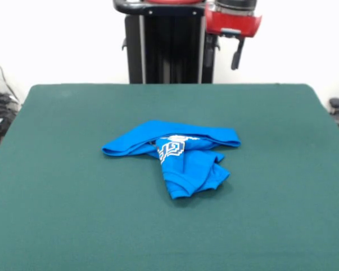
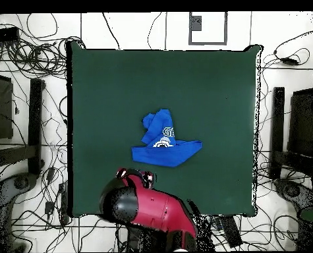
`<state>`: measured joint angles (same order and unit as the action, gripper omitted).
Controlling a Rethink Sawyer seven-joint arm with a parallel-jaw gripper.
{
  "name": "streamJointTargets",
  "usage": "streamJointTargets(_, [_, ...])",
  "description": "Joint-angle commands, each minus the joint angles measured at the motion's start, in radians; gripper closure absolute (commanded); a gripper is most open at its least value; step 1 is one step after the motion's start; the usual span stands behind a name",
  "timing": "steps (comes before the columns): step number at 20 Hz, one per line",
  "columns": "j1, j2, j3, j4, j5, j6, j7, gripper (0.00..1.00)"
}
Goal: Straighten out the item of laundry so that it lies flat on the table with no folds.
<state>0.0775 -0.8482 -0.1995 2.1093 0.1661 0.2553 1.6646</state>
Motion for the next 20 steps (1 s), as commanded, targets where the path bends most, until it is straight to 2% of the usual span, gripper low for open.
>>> streamJointTargets(1, [-0.018, 0.058, -0.006, 0.034, 0.137, -0.067, 0.366, 0.00])
streamJointTargets(5, [-0.026, 0.092, 0.009, 0.026, 0.191, -0.100, 0.416, 0.00])
streamJointTargets(10, [-0.045, 0.090, 0.020, 0.051, 0.267, -0.102, 0.496, 0.00])
streamJointTargets(14, [0.003, 0.153, -0.026, 0.046, 0.398, -0.114, 0.659, 0.00])
streamJointTargets(20, [-0.023, 0.175, 0.016, 0.065, 0.409, -0.193, 0.658, 0.00])
